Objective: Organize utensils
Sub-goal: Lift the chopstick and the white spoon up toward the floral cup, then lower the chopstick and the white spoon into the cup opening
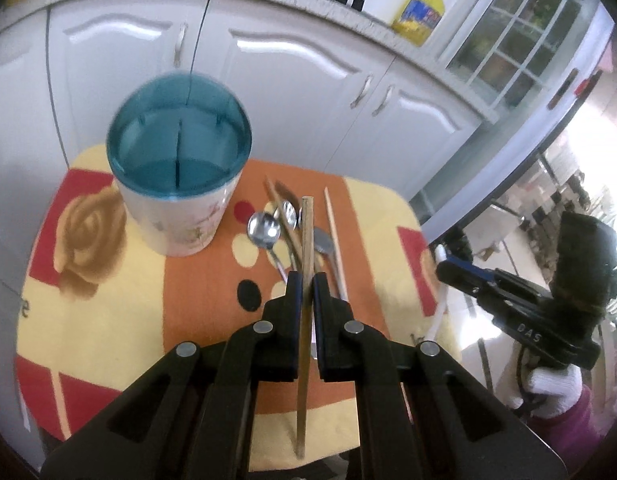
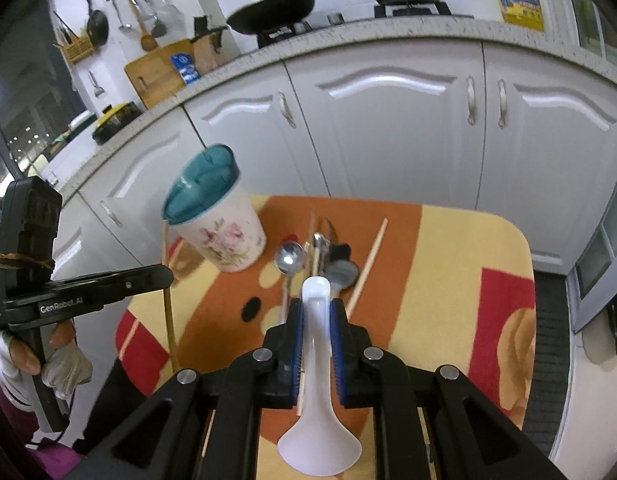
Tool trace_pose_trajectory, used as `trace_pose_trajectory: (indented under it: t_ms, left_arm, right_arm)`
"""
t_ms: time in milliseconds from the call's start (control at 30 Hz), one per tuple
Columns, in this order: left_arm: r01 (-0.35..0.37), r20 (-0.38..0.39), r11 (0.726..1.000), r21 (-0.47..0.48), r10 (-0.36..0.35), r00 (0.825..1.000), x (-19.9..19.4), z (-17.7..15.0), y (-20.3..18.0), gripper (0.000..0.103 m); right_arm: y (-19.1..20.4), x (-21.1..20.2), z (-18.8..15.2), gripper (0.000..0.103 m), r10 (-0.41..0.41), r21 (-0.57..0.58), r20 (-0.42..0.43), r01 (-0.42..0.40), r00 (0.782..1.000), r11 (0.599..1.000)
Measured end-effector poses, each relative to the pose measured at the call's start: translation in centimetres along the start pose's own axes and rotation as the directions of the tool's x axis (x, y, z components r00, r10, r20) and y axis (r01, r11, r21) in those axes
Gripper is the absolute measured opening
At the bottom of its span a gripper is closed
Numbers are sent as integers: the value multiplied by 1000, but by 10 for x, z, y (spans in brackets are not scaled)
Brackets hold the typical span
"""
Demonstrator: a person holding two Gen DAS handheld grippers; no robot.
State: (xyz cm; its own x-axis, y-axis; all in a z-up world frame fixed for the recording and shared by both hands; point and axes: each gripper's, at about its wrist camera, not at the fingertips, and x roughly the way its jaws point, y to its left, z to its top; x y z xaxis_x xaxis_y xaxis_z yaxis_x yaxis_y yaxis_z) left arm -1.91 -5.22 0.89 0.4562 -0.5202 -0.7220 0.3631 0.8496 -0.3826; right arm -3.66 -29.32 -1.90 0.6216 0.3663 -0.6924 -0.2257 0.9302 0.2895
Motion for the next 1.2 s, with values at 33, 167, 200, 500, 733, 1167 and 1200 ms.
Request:
trace_pose_trajectory:
  t_ms: [33,167,200,500,733,1167,1200]
  left_arm:
    - [7,11,1000,2,-7,1000,-6,1,-1,4]
    - [29,62,1000,4,-29,998,-28,13,-2,4]
    - [32,75,999,4,-32,997,-33,17,-2,4]
    - [24,199,1000,19,-27,980,-93,68,9,4]
    - [-18,316,1000,19,11,949,-137,120,25,4]
    - [-244,332,970,-3,231,914,-103,156,69,4]
    - [-248,321,969,-2,235,917,-97,154,71,4]
  right_arm:
    - [3,-3,2,12,6,-5,7,-6,1000,1000]
    - [18,-11,16,12,36,-19,49,-35,998,999]
    - [21,-11,21,12,46,-19,60,-45,997,999]
    - [62,-7,82,12,109,-72,161,-99,981,993]
    - [99,23,142,12,154,-126,219,-128,964,984]
    - [137,121,184,12,130,-214,226,-80,965,973]
    - [136,126,184,12,128,-216,224,-78,966,973]
